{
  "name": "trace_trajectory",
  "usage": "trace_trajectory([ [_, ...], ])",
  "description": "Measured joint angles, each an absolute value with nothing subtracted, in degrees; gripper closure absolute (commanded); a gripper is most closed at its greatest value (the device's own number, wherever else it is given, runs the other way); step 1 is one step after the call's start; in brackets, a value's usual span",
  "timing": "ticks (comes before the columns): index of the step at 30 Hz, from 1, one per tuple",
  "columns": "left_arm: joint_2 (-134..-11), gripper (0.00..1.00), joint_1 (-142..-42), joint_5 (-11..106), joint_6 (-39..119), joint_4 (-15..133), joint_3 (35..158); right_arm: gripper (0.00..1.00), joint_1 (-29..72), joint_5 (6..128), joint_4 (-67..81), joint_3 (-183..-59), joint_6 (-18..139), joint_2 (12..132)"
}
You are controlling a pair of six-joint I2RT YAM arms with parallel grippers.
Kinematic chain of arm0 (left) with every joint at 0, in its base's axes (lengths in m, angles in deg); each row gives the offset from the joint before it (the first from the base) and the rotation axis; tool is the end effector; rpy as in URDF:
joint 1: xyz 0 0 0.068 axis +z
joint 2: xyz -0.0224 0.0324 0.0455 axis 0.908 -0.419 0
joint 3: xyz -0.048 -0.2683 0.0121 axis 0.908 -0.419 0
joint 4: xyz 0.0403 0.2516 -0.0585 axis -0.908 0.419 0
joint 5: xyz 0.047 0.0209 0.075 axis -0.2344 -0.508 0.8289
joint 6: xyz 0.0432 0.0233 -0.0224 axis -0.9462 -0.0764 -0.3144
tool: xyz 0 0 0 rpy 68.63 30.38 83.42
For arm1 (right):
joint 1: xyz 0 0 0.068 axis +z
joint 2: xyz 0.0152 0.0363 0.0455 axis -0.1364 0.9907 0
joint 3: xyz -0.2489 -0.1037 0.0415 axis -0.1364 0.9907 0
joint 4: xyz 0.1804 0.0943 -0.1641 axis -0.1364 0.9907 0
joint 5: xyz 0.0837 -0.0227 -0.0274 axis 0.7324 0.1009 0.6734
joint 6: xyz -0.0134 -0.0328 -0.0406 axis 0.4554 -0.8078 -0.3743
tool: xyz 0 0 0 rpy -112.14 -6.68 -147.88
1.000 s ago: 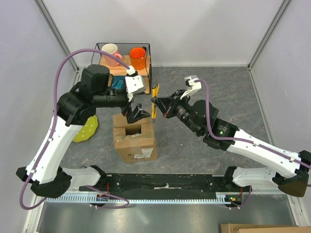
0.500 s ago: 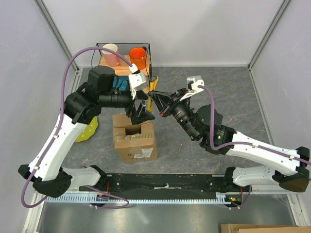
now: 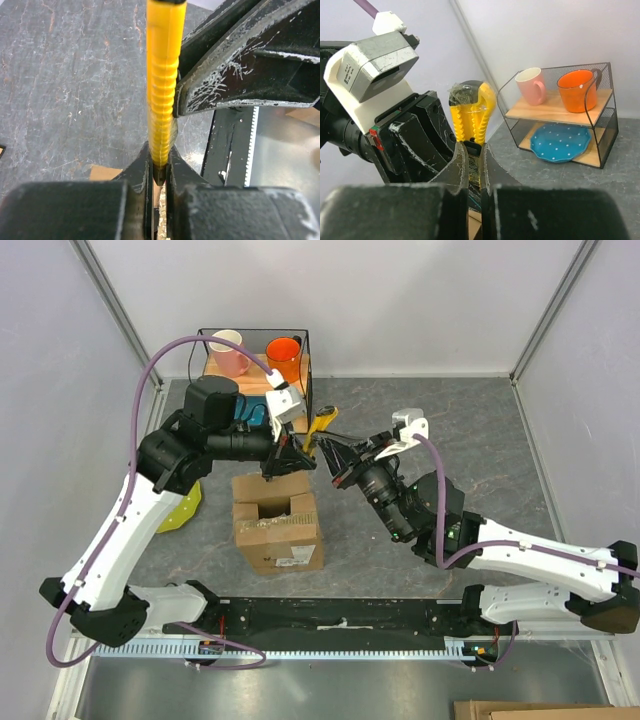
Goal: Unpack the express box
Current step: Cut the express box at the center of the board.
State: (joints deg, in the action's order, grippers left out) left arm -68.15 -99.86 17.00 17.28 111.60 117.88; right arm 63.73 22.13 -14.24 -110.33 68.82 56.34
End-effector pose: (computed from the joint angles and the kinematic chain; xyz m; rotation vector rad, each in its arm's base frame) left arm 0.1735 -0.1470 0.4646 1.1870 1.6966 -0.9450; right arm 0.0999 0.2315 0.4480 -0.0514 1.3409 0.8958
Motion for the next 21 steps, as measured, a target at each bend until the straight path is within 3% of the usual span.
trace_trajectory([
  [2,-68.1,0.98,-99.8,16.6,17.2,111.3,117.9,0.97,64.0,22.4,-14.3,-110.0,68.6,55.7],
  [5,-68.2,0.98,-100.1,15.9,17.2,111.9,118.0,0.81,64.0,23.8,-14.4,-108.6,68.4,54.3],
  [6,-68.2,0.98,-100.1,15.6,17.1,112.3,118.1,0.65,64.0,24.4,-14.5,-107.9,68.4,53.6],
  [8,-68.7,0.98,-100.3,14.4,16.7,114.2,119.3,0.48,64.1,27.0,-14.7,-105.9,67.8,51.3],
  [9,-69.1,0.98,-100.3,13.2,16.5,115.2,120.3,0.34,64.1,28.1,-14.2,-105.1,67.1,49.7],
  [13,-70.6,0.98,-100.0,7.5,15.4,118.4,125.0,0.06,63.3,34.0,-11.4,-102.2,63.9,43.4],
  [14,-71.0,0.98,-100.0,5.5,15.0,119.5,126.3,0.02,63.1,35.7,-10.6,-102.1,63.5,42.6],
  [21,-74.5,0.98,-100.0,-5.8,11.0,127.6,131.7,0.02,53.5,58.5,-4.8,-104.5,61.9,42.5],
])
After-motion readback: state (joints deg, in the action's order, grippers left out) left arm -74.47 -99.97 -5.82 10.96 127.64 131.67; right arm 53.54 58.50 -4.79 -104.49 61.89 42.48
